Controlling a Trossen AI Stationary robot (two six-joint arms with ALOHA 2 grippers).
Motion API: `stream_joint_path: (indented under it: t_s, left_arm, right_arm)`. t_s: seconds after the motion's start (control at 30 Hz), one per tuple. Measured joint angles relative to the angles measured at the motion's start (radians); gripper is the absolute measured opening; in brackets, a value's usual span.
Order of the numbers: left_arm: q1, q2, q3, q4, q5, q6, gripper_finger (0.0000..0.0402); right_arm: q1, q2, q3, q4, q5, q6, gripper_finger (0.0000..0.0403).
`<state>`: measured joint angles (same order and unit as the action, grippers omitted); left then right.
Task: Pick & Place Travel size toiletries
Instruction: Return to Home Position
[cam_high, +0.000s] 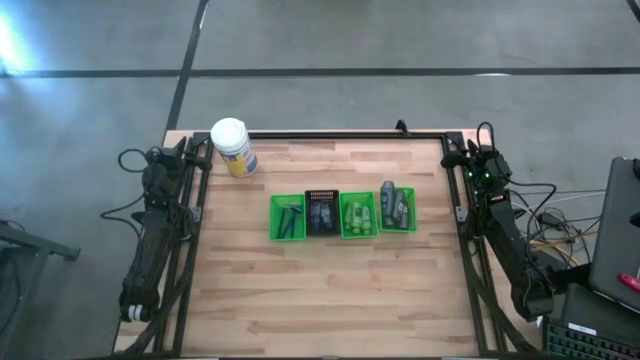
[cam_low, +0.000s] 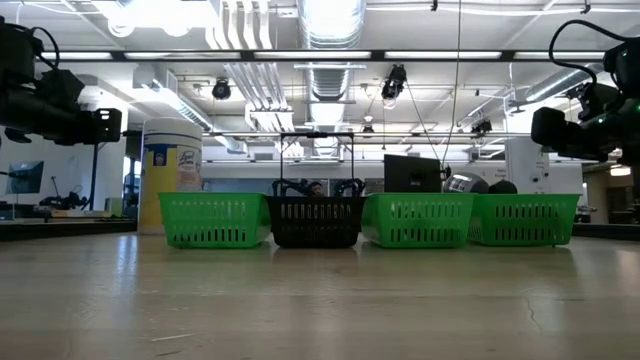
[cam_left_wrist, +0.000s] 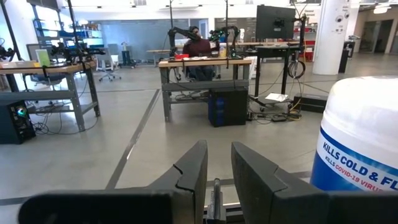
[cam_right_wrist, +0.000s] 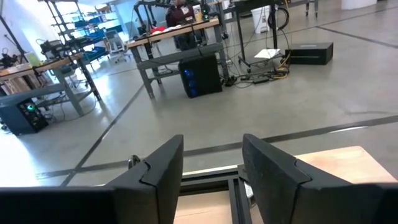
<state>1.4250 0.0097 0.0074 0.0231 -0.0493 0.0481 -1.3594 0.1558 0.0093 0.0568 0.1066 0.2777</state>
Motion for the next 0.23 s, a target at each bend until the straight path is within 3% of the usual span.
stream_joint_path:
  t_s: [0.23]
  left_arm:
    - [0.0, 0.0, 0.0, 0.0, 0.002, 0.0, 0.0078]
  right_arm:
    - [0.0, -0.001, 0.0, 0.0, 0.0, 0.0, 0.0178]
